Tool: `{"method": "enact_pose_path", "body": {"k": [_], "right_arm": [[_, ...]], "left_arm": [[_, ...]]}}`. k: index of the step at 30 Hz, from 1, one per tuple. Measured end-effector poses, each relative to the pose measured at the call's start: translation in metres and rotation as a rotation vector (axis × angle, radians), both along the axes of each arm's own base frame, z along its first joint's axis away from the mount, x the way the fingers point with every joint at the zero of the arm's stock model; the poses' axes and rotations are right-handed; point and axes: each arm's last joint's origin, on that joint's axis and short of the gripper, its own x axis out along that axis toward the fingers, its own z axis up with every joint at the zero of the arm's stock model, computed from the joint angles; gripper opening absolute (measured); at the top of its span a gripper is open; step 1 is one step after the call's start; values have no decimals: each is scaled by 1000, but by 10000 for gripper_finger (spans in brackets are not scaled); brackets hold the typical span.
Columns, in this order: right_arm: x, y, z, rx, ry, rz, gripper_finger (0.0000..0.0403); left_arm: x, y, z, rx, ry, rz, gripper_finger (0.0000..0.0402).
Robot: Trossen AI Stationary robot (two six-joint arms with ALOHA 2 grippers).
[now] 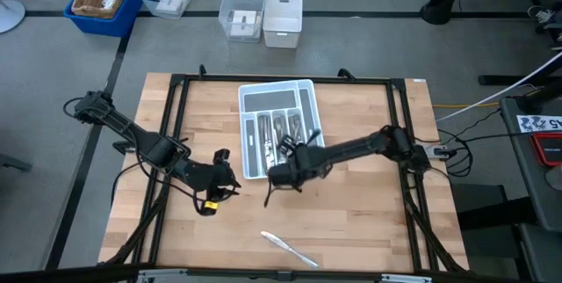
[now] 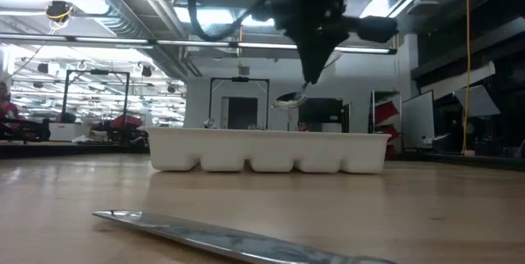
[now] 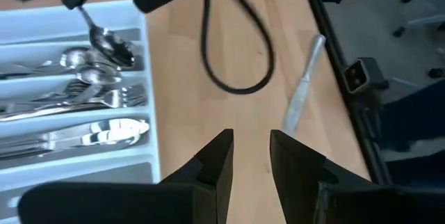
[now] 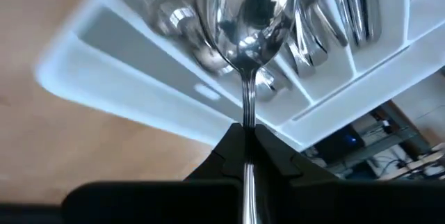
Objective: Sort silverware
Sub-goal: Put the silver spoon into the white cutlery tray
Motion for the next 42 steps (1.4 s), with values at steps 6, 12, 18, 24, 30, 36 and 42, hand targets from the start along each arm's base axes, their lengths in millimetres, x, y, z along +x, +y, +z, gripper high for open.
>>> {"method": "enact_pose_path", "body": {"k": [6, 12, 18, 24, 30, 36, 42], "right_arm": [[5, -34, 0, -14, 115, 93, 15], [3, -65, 18, 112, 47, 36, 16], [-6, -91, 38, 210, 1, -3, 16], [-6, -111, 39, 104, 49, 57, 16], [6, -115, 41, 29, 21, 201, 16], [13, -112, 27, 165, 28, 253, 17], [16, -112, 7, 199, 46, 257, 17]], "left_arm": [[1, 2, 1, 66, -31, 52, 85], [1, 5, 1, 113, -57, 110, 85], [5, 11, 1, 132, -63, 142, 85], [9, 22, 2, 181, -62, 157, 85], [13, 30, 1, 194, -58, 185, 85], [14, 34, 1, 202, -53, 194, 85], [13, 34, 1, 298, -41, 114, 85]]}}
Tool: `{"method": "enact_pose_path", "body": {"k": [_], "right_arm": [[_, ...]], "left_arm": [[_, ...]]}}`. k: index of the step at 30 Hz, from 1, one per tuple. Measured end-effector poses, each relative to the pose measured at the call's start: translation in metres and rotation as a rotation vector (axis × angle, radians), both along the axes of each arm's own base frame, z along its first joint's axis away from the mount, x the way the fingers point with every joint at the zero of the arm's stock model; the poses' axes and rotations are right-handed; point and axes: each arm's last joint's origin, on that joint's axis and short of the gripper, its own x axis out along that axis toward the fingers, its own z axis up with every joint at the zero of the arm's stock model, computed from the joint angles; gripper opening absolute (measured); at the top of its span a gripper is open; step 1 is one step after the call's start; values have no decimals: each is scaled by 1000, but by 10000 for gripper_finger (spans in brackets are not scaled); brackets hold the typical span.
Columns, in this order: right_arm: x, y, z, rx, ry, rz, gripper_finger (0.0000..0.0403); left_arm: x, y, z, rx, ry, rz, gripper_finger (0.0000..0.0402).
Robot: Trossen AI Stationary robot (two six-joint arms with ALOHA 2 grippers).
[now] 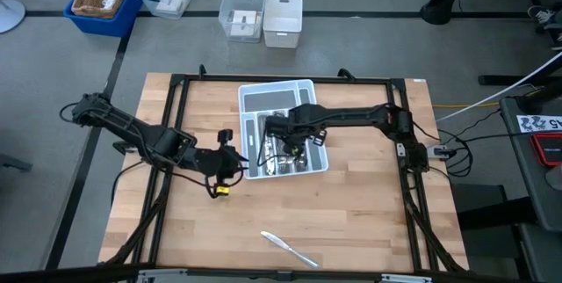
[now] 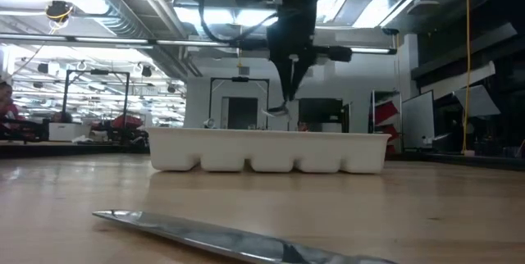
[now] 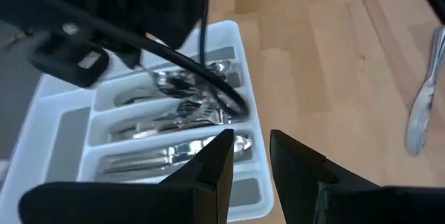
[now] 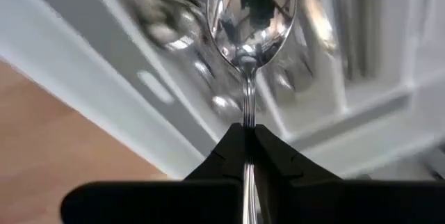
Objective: Sort silverware
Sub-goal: Put the silver spoon into the white cutlery tray, then adjust the white cutlery tray
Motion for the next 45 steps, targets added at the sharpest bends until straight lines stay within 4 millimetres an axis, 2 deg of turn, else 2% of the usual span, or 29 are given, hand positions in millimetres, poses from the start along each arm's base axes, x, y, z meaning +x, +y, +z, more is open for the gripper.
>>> {"method": "enact_pose_path", "body": {"k": [13, 21, 29, 33, 40, 42, 45], "right_arm": [[-2, 6, -25, 205, 6, 14, 17], [-8, 5, -48, 211, 41, -6, 17], [-3, 5, -53, 190, -16, -7, 19], [-2, 5, -52, 189, -28, -6, 41], [-2, 4, -52, 188, -31, -10, 106], [-2, 5, -52, 178, -32, -16, 115], [-2, 6, -49, 149, -57, -114, 118]], "left_arm": [[5, 16, 0, 44, 17, 36, 85], [7, 26, -1, 44, 18, 79, 85], [8, 30, 0, 44, 18, 96, 85], [8, 30, 0, 40, 17, 97, 85], [8, 29, 0, 39, 17, 97, 85], [8, 29, 0, 38, 16, 98, 85], [8, 29, 0, 38, 16, 98, 85]]}}
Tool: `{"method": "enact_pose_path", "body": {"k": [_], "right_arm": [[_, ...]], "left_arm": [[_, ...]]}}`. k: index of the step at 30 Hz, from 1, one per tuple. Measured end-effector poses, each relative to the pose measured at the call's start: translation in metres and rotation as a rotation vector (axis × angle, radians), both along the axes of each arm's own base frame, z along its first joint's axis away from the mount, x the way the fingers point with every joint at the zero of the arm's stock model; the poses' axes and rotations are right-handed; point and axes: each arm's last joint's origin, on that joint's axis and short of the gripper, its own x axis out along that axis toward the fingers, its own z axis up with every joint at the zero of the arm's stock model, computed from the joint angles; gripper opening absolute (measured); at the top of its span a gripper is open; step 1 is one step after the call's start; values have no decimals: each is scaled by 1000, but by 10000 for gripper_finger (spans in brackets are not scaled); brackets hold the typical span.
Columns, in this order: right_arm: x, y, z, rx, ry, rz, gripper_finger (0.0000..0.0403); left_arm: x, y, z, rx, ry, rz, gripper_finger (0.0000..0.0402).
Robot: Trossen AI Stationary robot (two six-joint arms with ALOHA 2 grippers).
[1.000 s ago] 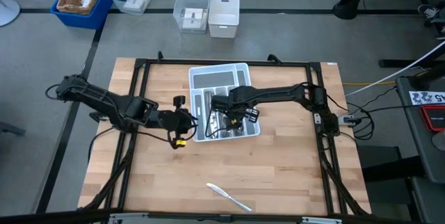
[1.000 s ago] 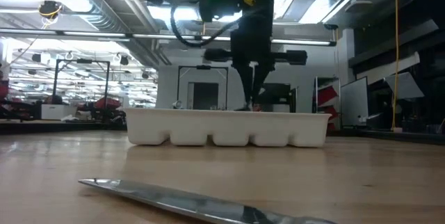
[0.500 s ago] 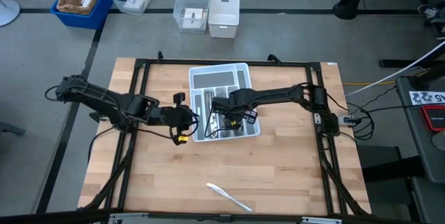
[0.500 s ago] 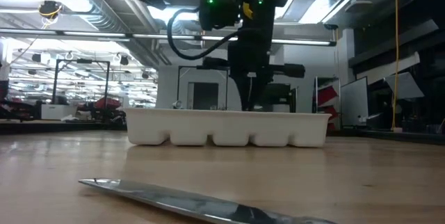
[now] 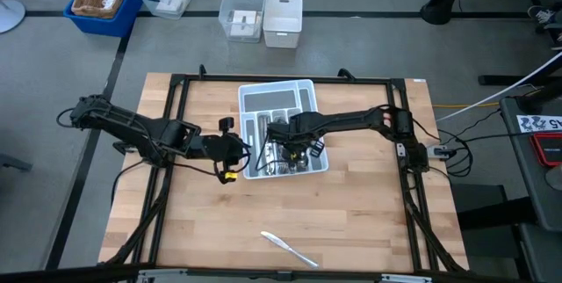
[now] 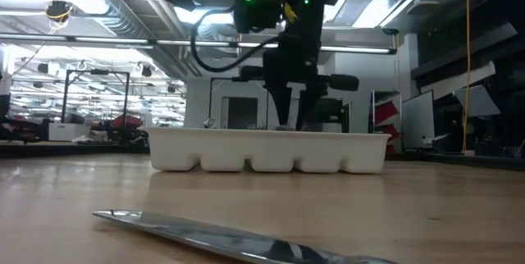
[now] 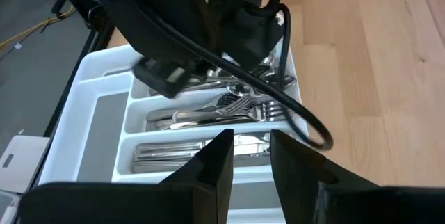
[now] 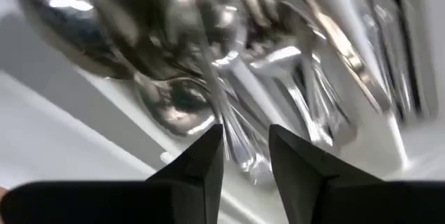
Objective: Sort silverware
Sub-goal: Adjust the white cutlery tray
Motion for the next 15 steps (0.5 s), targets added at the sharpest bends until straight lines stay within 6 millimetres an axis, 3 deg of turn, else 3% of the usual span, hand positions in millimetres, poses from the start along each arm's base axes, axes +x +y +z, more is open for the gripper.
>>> {"method": "enact_pose_path", "body": {"k": [5, 10, 15], "right_arm": [[1, 1, 19, 65, -59, -306, 119], [6, 5, 39, 318, -174, -853, 119], [6, 11, 39, 505, -137, -1319, 119]], "left_arm": [[0, 0, 0, -1, 1, 0, 85], [0, -1, -1, -60, 2, 5, 85], [-1, -2, -2, -164, 0, 27, 85]]}}
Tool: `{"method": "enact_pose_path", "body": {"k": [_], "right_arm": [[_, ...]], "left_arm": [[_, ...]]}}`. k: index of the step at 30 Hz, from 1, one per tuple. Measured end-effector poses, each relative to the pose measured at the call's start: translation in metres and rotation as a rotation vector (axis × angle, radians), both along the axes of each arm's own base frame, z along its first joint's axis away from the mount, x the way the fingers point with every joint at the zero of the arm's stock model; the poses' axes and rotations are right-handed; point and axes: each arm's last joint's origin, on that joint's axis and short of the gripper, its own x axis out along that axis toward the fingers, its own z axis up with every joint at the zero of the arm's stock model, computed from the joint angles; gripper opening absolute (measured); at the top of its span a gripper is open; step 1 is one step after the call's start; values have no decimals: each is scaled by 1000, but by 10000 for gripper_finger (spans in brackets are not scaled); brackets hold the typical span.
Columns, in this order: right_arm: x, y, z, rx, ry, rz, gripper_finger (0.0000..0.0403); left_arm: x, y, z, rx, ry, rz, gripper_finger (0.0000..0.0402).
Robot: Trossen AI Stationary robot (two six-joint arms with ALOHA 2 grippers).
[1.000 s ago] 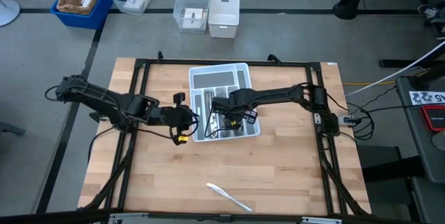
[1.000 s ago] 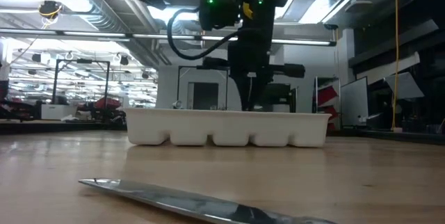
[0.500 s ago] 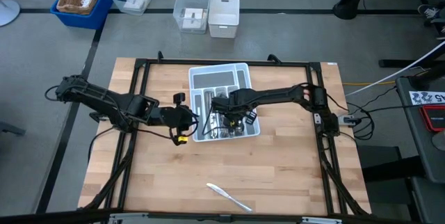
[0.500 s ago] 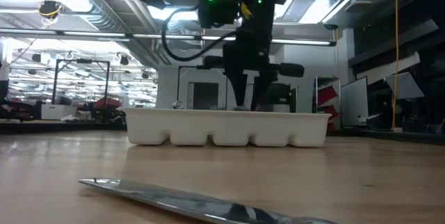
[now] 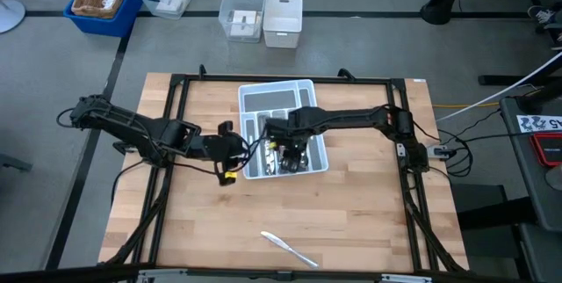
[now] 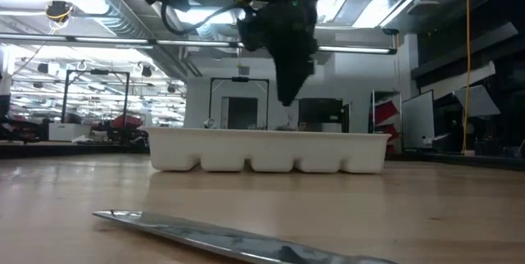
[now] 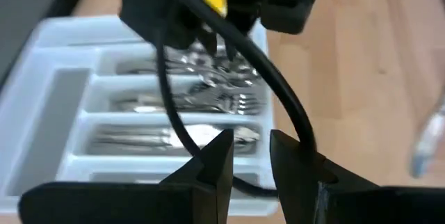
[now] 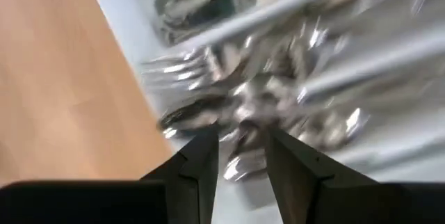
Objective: Sort silverware
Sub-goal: Adjust the white cutlery tray
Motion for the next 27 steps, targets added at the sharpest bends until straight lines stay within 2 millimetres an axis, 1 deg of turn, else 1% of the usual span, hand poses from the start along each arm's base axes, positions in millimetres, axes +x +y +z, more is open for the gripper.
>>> {"method": "enact_pose_path", "body": {"k": [3, 5, 8, 11, 15, 17, 20, 22, 25, 27], "right_arm": [[-5, 7, -2, 70, 77, -134, 119], [-11, 12, -1, 73, 128, -166, 120], [-21, 15, 7, 46, 178, -188, 120], [-28, 15, 12, -19, 213, -190, 120], [-31, 11, 12, -162, 218, -171, 120], [-33, 10, 3, -187, 235, -161, 120], [-42, 10, -17, -195, 323, -149, 120], [-49, 15, -30, -198, 379, -133, 120], [-58, 26, -50, -198, 438, -99, 120], [-62, 36, -59, -216, 438, -85, 120]], "left_arm": [[-3, -1, -3, -89, 38, 5, 85], [-6, -1, -6, -144, 81, 18, 85], [-7, -1, -13, -195, 95, 70, 85], [-2, 0, -25, -238, 33, 99, 85], [8, 0, -50, -242, -53, 80, 85], [12, -1, -62, -222, -70, 61, 85], [15, -1, -81, -181, -56, 72, 85], [16, -1, -95, -156, -27, 91, 85], [20, -1, -113, -112, 33, 120, 85], [22, -1, -126, -97, 84, 131, 85]]}}
